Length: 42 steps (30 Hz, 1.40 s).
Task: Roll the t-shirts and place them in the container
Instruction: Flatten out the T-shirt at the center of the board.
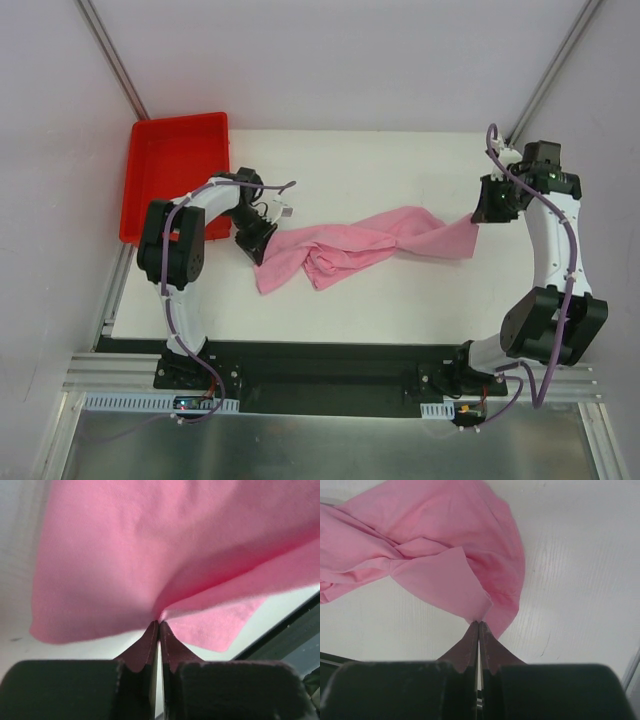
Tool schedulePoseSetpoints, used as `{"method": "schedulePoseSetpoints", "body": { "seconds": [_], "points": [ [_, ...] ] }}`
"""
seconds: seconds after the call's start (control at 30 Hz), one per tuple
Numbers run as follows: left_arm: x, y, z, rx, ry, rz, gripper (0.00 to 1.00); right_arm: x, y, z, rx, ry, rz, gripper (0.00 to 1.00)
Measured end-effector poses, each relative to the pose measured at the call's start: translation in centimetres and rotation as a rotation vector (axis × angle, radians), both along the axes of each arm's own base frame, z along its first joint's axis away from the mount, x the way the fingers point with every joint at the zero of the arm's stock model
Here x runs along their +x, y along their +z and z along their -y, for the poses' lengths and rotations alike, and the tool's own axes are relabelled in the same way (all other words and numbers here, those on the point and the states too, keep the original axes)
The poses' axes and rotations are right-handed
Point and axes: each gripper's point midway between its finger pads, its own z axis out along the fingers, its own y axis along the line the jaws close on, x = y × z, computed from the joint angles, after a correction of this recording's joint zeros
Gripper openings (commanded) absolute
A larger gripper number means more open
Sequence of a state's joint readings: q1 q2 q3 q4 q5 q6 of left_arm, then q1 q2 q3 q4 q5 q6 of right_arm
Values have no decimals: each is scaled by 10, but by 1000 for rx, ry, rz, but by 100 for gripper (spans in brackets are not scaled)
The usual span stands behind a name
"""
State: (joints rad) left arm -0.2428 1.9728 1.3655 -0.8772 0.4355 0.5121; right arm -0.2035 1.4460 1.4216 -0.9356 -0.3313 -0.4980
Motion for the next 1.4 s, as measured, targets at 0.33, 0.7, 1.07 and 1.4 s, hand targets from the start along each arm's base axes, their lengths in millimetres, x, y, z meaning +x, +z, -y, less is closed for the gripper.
{"method": "schedulePoseSetpoints", "body": {
  "seconds": [0.33, 0.7, 1.07, 1.4],
  "points": [
    [84, 151, -4, 4, 9, 478, 0, 76, 91, 41, -83, -79, 246, 1],
    [95, 301, -56, 158, 142, 915, 0, 121, 198, 61, -82, -130, 571, 1],
    [-16, 265, -59, 83, 81, 755, 0, 68, 225, 40, -52, -120, 621, 1],
    [-154, 193, -47, -99, -39, 534, 55, -81, 112, 10, -128, -31, 299, 1]
  ]
}}
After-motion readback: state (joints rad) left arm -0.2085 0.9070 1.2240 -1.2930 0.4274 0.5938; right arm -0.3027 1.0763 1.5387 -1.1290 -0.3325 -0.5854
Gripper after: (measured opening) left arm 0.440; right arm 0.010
